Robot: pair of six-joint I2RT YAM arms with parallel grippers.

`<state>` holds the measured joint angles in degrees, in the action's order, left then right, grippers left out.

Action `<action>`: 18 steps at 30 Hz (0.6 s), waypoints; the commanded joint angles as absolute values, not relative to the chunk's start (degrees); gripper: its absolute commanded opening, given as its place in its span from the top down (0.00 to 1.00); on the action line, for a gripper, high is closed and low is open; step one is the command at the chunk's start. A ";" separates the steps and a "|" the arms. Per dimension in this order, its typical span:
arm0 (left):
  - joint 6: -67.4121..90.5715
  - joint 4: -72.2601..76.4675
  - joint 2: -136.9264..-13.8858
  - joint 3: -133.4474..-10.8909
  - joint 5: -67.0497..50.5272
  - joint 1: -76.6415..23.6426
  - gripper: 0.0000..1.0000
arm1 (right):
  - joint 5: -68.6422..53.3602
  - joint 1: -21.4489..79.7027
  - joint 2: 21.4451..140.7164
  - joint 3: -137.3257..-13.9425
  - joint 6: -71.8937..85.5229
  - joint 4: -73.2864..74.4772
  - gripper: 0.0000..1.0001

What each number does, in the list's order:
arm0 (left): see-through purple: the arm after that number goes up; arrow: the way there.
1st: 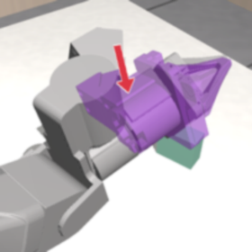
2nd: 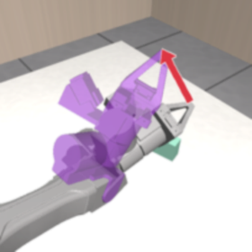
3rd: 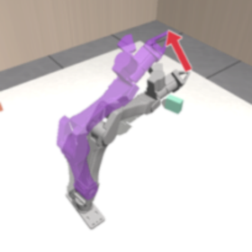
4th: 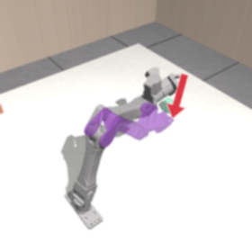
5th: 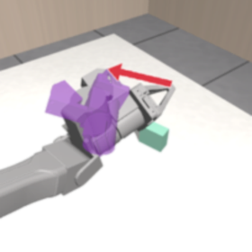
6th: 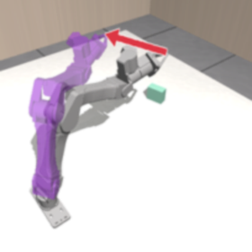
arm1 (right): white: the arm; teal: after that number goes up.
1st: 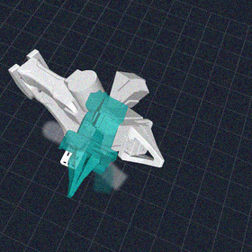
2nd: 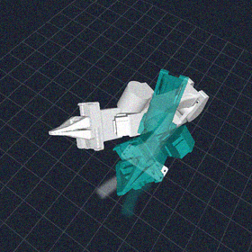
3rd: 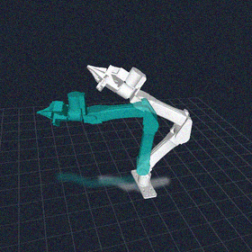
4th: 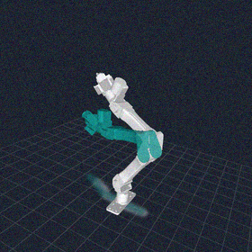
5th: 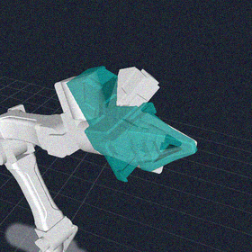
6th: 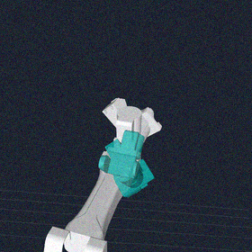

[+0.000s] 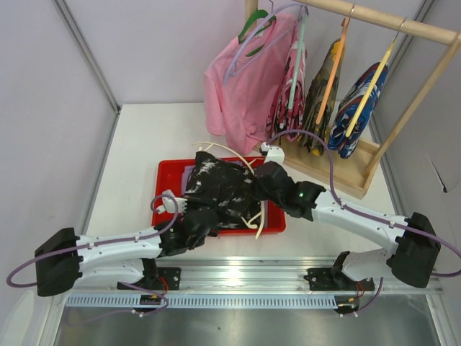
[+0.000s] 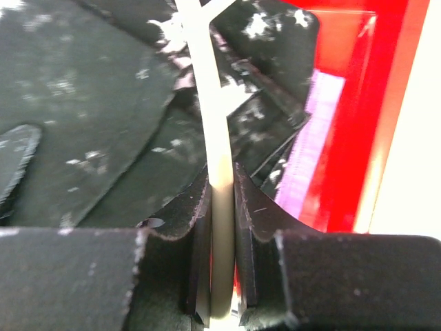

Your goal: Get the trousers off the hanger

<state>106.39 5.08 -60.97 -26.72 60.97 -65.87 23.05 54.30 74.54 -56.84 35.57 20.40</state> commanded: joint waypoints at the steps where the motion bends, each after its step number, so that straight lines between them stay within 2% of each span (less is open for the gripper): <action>1: 102.31 10.72 -56.17 -26.28 62.93 -65.04 1.00 | 28.82 53.61 72.86 -60.12 33.84 20.83 1.00; 11: 99.32 6.51 -45.10 -24.70 61.70 -65.04 1.00 | 31.11 52.91 79.45 -57.39 36.30 21.71 1.00; 18: 101.42 -0.60 -39.82 -24.78 62.93 -65.04 1.00 | 34.27 50.81 74.72 -54.58 35.60 21.45 1.00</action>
